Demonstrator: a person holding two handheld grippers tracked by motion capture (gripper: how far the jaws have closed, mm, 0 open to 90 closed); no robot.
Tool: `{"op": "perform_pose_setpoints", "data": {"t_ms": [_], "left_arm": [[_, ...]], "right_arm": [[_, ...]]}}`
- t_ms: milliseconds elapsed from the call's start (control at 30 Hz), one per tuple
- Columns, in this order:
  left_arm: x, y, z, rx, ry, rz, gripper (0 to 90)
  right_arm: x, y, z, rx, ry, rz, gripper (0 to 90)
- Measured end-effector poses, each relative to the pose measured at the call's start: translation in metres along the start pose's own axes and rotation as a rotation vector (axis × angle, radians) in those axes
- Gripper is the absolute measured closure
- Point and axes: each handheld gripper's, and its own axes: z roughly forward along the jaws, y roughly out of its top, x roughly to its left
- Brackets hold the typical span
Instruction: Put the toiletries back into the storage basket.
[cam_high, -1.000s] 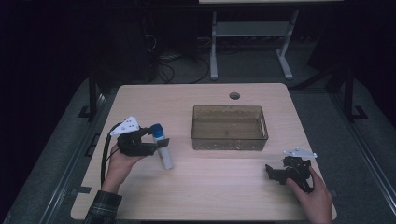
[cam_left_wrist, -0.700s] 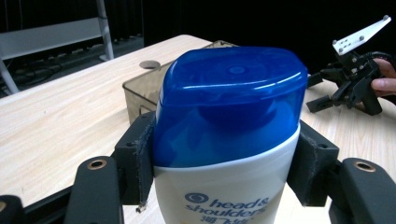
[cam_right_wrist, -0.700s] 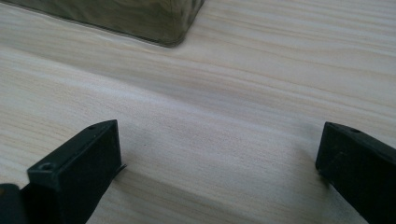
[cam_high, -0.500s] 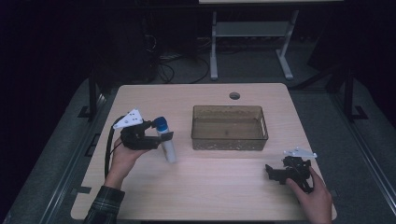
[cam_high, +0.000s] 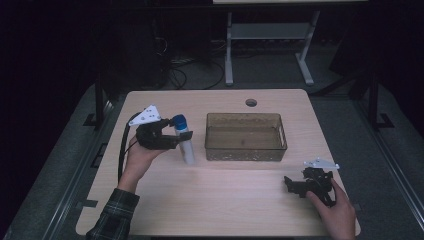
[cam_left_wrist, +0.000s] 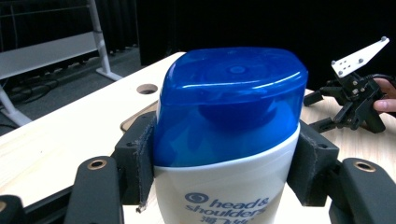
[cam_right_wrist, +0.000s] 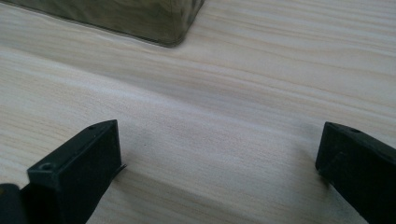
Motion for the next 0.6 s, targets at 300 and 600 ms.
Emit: {"op": "perform_pose_setpoints", "data": {"t_ms": [300, 600], "left_arm": [[0.001, 0.012, 0.011, -0.012, -0.007, 0.01, 34.7], [0.0, 0.023, 0.021, -0.022, -0.014, 0.024, 34.7]], "right_arm": [[0.0, 0.0, 0.0, -0.001, 0.0, 0.0, 0.0], [0.0, 0.0, 0.0, 0.0, 0.0, 0.0, 0.0]]}}
